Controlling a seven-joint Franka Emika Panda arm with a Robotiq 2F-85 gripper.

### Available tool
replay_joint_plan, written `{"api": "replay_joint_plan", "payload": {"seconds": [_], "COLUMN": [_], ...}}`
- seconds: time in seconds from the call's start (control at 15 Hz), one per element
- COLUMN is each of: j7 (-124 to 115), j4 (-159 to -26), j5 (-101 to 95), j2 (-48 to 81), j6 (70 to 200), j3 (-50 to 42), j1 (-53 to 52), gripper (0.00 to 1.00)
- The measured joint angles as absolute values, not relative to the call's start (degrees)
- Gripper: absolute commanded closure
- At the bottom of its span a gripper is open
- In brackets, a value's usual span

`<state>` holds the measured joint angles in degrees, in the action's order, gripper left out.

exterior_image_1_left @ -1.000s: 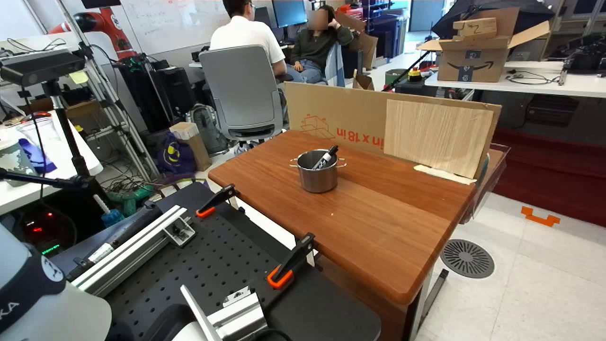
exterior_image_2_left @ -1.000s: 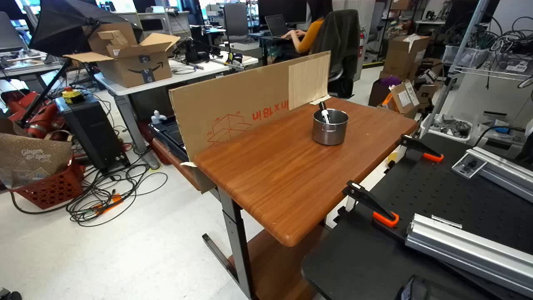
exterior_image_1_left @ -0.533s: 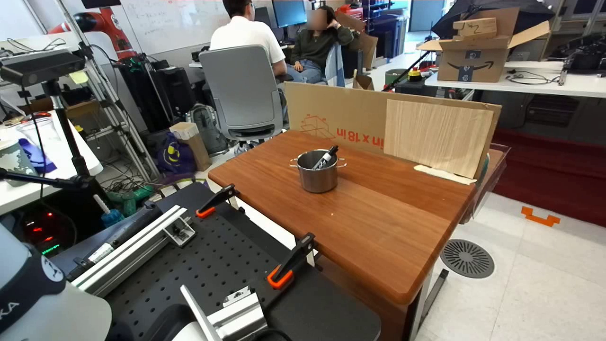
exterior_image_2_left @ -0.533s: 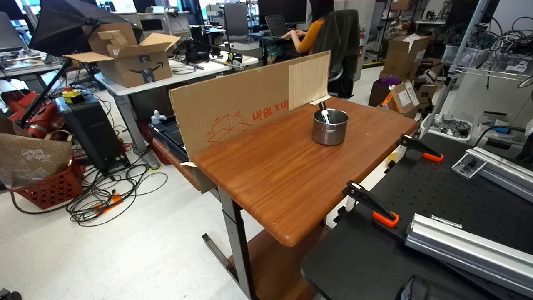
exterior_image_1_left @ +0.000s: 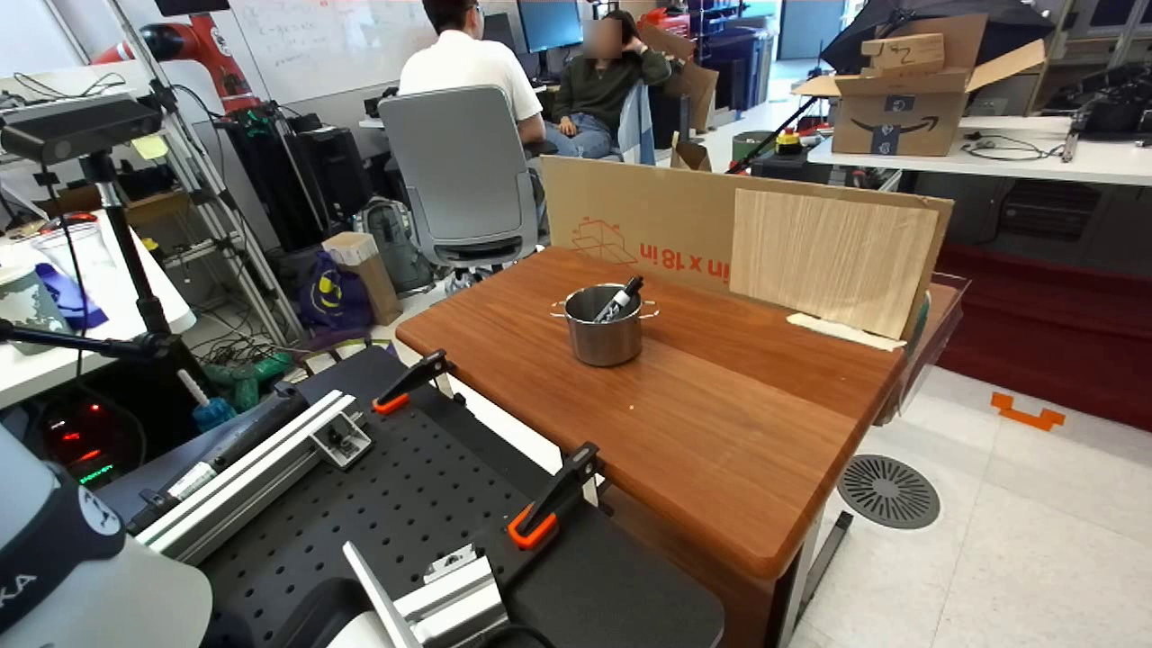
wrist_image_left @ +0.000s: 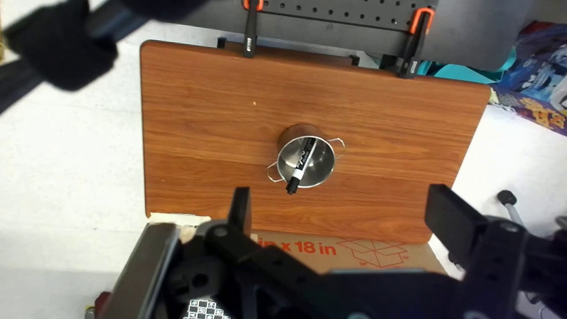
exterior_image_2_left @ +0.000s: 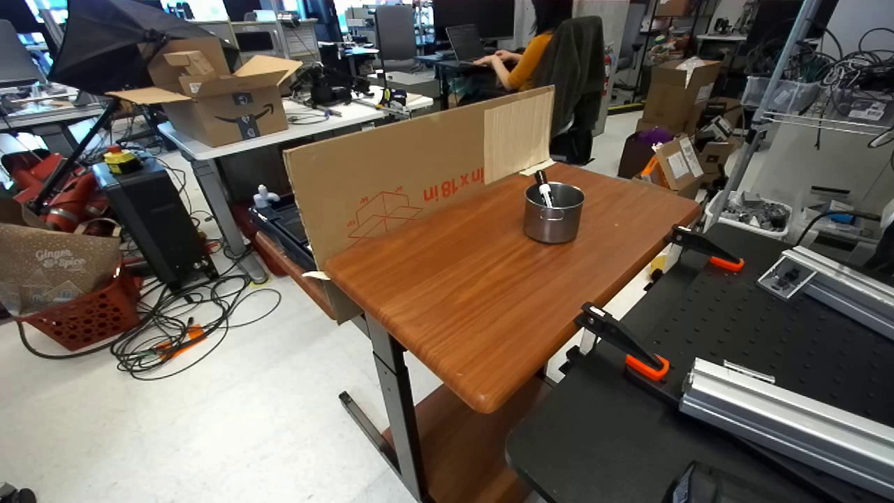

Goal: Pick the marker from the pot and put it on the table

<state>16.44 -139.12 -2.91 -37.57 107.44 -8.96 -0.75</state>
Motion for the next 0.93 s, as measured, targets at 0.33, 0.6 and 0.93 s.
{"api": "replay_joint_plan", "payload": {"seconds": [0.33,0.6,0.93], "j7": [10.4,6.2,1.2], "j4": [-137.6,-134.7,-130.9], "j5": [2.8,6.2,6.8], "j2": [-27.2,-17.3,-6.3], "j6": [113.3,116.5,117.9], "j3": [-6.9,-6.0,-4.8], "j1": [-1.8,-1.8,-1.8], "gripper": [0.0,0.0,0.0]}}
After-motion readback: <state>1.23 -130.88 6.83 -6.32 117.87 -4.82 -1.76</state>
